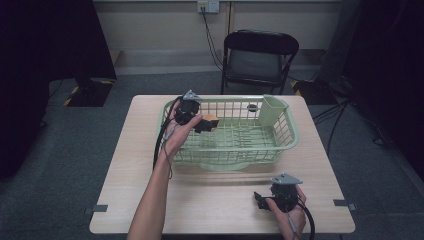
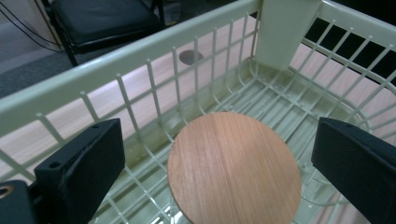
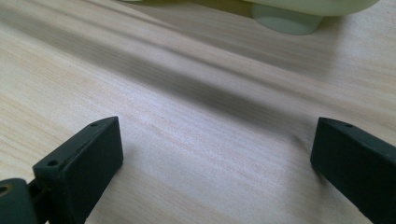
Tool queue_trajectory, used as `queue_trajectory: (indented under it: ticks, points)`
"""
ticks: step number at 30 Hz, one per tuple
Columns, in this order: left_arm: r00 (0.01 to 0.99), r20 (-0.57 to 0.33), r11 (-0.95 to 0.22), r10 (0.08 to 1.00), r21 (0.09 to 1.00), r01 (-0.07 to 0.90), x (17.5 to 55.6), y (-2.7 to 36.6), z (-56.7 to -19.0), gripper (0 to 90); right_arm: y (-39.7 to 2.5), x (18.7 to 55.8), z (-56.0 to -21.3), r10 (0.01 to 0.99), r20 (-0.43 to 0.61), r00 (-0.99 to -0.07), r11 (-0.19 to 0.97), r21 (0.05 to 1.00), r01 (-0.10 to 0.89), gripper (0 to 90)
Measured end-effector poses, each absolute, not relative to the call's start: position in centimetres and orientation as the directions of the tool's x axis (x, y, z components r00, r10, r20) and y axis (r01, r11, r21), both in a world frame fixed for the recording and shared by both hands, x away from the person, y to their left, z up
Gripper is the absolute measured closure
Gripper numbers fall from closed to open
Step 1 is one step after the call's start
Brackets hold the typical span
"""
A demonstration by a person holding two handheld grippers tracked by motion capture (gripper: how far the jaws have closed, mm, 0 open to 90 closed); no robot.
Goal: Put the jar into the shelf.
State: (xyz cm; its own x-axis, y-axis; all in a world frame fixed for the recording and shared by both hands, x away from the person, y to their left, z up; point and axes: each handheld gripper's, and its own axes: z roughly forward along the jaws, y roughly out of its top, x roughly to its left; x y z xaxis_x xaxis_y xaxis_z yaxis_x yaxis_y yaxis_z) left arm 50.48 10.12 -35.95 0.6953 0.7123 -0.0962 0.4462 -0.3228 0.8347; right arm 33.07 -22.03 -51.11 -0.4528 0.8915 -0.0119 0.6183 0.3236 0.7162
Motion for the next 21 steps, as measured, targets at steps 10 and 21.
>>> queue_trajectory:
  ticks: [10,21]
  points:
    - [0.694,-0.069,-0.303,0.717,0.866,0.399,49.2,10.3,-34.7,2.5,-22.0,33.1,-51.1,0.891,-0.012,-0.453,0.324,0.716,0.618,1.5]
    - [0.688,-0.035,-0.301,0.724,0.883,0.361,47.2,10.4,-33.3,2.5,-22.0,33.1,-51.1,0.892,-0.012,-0.453,0.324,0.716,0.618,1.5]
